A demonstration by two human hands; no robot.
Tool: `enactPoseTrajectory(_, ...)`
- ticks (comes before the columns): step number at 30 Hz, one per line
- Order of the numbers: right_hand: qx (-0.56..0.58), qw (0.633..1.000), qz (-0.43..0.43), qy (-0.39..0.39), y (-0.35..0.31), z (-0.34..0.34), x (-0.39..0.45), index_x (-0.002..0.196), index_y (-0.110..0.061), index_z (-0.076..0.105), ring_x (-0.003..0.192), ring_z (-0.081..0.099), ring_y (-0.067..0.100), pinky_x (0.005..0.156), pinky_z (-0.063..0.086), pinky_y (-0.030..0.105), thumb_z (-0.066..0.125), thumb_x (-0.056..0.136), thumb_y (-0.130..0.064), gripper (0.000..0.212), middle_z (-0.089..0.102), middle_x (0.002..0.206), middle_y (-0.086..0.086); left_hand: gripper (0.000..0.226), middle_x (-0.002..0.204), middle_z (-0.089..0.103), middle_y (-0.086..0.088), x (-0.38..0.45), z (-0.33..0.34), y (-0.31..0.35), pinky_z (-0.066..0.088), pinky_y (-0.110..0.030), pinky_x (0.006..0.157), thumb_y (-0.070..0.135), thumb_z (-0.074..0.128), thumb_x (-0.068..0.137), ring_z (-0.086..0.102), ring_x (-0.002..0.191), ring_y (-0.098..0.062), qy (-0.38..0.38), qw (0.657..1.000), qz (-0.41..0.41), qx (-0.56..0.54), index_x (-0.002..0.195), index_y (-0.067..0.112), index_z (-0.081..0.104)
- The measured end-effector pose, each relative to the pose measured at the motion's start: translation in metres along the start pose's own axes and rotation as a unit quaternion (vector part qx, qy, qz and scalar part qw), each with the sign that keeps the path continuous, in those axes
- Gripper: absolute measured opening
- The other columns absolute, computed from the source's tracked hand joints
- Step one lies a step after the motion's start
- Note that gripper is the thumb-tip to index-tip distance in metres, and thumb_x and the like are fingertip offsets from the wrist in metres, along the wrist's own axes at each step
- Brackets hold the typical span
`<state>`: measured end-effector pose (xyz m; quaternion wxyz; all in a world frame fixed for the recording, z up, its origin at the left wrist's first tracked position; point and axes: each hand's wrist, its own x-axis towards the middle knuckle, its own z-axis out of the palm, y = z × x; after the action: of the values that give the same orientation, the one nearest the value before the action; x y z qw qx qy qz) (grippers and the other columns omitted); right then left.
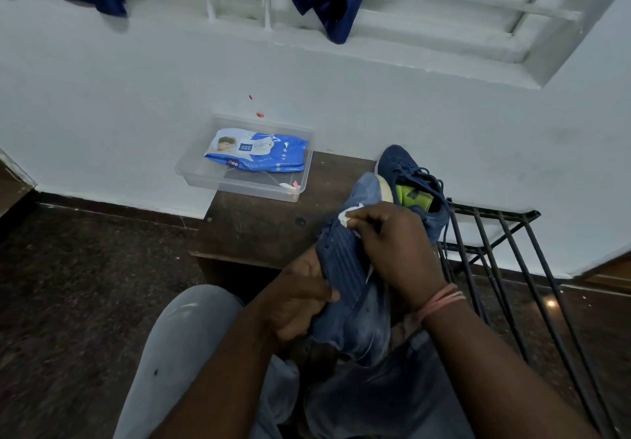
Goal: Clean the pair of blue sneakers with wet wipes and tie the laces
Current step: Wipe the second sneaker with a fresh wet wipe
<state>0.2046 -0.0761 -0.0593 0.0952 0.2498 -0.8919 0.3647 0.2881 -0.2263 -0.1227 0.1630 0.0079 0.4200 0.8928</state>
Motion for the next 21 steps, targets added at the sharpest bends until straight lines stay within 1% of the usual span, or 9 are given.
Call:
enactPoseTrajectory(4,-0.003,1.0,-0.019,-0.022,0.002,-0.005,-0.004,0.098,-0.016,0.078,0.091,0.066,0.011,0.085,0.051,0.027,0.07,0.092,-0.013,0.011,0.073,0.097,-0.004,0.058,0.122,0.065,-0.022,0.004,0.003,0.01,0.054,-0.043,0.097,0.0,0.06,0.08,0.064,0.112,-0.033,0.002,0.998,0.012,-0.059,0.138,0.0,0.054)
enactPoseTrajectory(6,-0.018,0.997,-0.059,-0.054,0.0,-0.001,-0.014,0.096,-0.017,0.077,0.089,0.065,0.011,0.083,0.05,0.026,0.069,0.091,-0.012,0.01,0.072,0.095,-0.005,0.036,0.121,0.068,-0.021,0.011,0.012,0.01,0.056,-0.042,0.096,0.022,0.057,0.099,0.066,0.11,-0.032,0.076,0.994,0.025,-0.078,0.127,0.003,0.068)
enactPoseTrajectory(8,-0.027,0.99,-0.108,-0.087,-0.001,0.005,-0.023,0.094,-0.017,0.075,0.088,0.061,0.012,0.082,0.047,0.025,0.068,0.09,-0.01,0.011,0.067,0.091,-0.005,0.047,0.117,0.072,-0.019,0.017,0.014,0.005,0.059,-0.037,0.091,0.04,0.046,0.101,0.07,0.108,-0.03,0.156,0.984,0.039,-0.073,0.112,0.006,0.078)
enactPoseTrajectory(10,-0.033,0.988,-0.121,-0.087,0.001,0.006,-0.024,0.092,-0.019,0.074,0.089,0.056,0.014,0.081,0.045,0.027,0.067,0.091,-0.011,0.011,0.063,0.091,-0.005,0.048,0.117,0.074,-0.018,0.02,0.013,0.003,0.057,-0.038,0.094,0.042,0.048,0.099,0.07,0.11,-0.031,0.209,0.976,0.062,0.006,0.114,0.005,0.075)
enactPoseTrajectory(13,-0.1,0.986,-0.11,-0.073,0.002,0.003,-0.011,0.092,-0.02,0.07,0.098,0.053,0.025,0.084,0.042,0.037,0.059,0.091,-0.012,0.013,0.062,0.114,-0.001,0.05,0.121,0.071,-0.021,0.02,0.007,0.0,0.055,-0.042,0.096,0.042,0.049,0.1,0.069,0.112,-0.034,0.219,0.971,0.077,0.051,0.125,0.002,0.066)
enactPoseTrajectory(15,-0.156,0.981,-0.072,-0.088,0.002,-0.002,0.011,0.097,-0.022,0.065,0.118,0.048,0.033,0.095,0.036,0.045,0.056,0.088,-0.009,0.017,0.054,0.139,0.0,0.053,0.124,0.069,-0.023,0.022,0.005,-0.002,0.055,-0.043,0.095,0.043,0.047,0.1,0.068,0.112,-0.035,0.204,0.976,0.067,0.025,0.128,0.002,0.064)
enactPoseTrajectory(17,-0.156,0.977,-0.082,-0.123,0.0,-0.009,0.04,0.095,-0.022,0.061,0.138,0.038,0.03,0.107,0.029,0.048,0.057,0.087,-0.004,0.021,0.047,0.151,0.003,0.055,0.127,0.068,-0.023,0.021,0.006,0.0,0.054,-0.044,0.099,0.044,0.049,0.099,0.066,0.116,-0.036,0.2,0.978,0.056,0.018,0.131,0.001,0.062)
enactPoseTrajectory(19,-0.099,0.973,-0.101,-0.18,-0.008,-0.015,0.067,0.088,-0.018,0.06,0.13,0.051,0.028,0.105,0.04,0.042,0.055,0.089,-0.001,0.018,0.062,0.134,0.01,0.056,0.128,0.068,-0.021,0.02,0.006,0.0,0.051,-0.046,0.103,0.045,0.052,0.097,0.065,0.119,-0.036,0.197,0.979,0.05,0.023,0.131,0.002,0.062)
enactPoseTrajectory(21,-0.073,0.968,-0.089,-0.221,-0.018,-0.017,0.082,0.085,-0.017,0.061,0.106,0.063,0.018,0.09,0.049,0.039,0.054,0.092,-0.003,0.017,0.071,0.105,0.001,0.052,0.126,0.07,-0.018,0.019,0.008,0.001,0.055,-0.043,0.098,0.044,0.049,0.099,0.068,0.116,-0.032,0.201,0.978,0.048,0.015,0.127,0.004,0.065)
